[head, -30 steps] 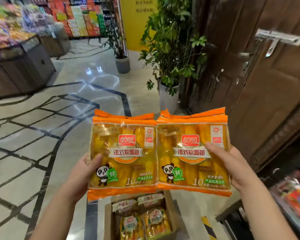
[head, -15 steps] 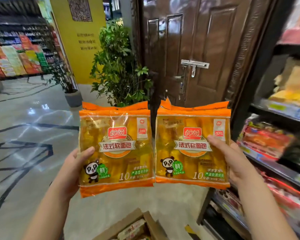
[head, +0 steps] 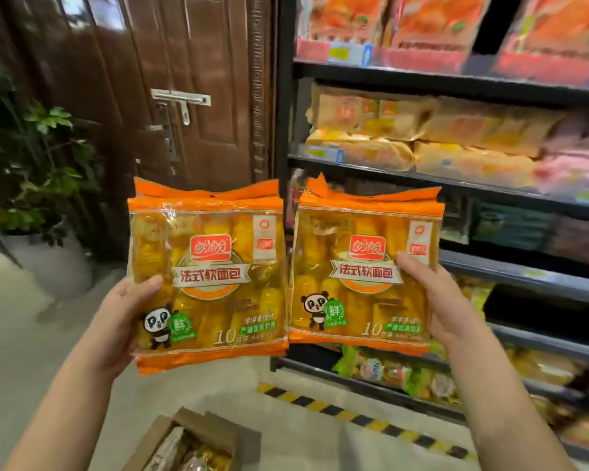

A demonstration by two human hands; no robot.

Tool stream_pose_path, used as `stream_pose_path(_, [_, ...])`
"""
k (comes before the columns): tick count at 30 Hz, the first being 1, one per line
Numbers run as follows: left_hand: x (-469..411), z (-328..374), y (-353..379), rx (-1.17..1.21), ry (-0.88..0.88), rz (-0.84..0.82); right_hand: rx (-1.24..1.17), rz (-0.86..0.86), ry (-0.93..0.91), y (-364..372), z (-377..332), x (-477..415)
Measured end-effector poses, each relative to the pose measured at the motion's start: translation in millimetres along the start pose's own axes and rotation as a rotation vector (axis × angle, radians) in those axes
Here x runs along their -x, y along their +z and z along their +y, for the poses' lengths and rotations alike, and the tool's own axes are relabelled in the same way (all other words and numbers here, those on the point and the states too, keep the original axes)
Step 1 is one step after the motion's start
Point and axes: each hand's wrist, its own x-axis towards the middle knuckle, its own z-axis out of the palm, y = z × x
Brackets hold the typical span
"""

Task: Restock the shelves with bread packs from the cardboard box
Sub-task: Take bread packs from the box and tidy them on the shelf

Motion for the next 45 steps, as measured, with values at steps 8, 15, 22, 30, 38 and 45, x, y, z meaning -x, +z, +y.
stream_pose_path(8, [-17.9, -55.4, 123.5, 0.002, -0.152, -0.262, 0.02, 0.267, -0.06, -129.3, -10.1, 94.9])
stream_pose_path(15, [-5.6, -94.0, 250.9, -0.039, -0.199, -0.41, 0.086, 0.437, -0.111, -247.5, -15.7, 157.7])
stream_pose_path(22, [21.2, -145.5, 388.7, -0.028, -0.252, -0.497, 0.089, 0.547, -0.105, -380.7, -20.9, 206.1])
stream_pose_path(30, [31.4, -187.8, 492.0, -0.067, -0.297, -0.563, 0.068, 0.606, -0.161, -493.5, -29.2, 223.9])
stream_pose_path(38, [-7.6, -230.2, 555.3, -0.113, -0.335, -0.586, 0.005, 0.667, -0.148, -558.2, -28.7, 194.9])
stream_pose_path(45, [-69.8, -279.6, 606.8, -0.087, -0.387, -0.535, 0.067, 0.643, -0.084, -616.8, -32.8, 134.4])
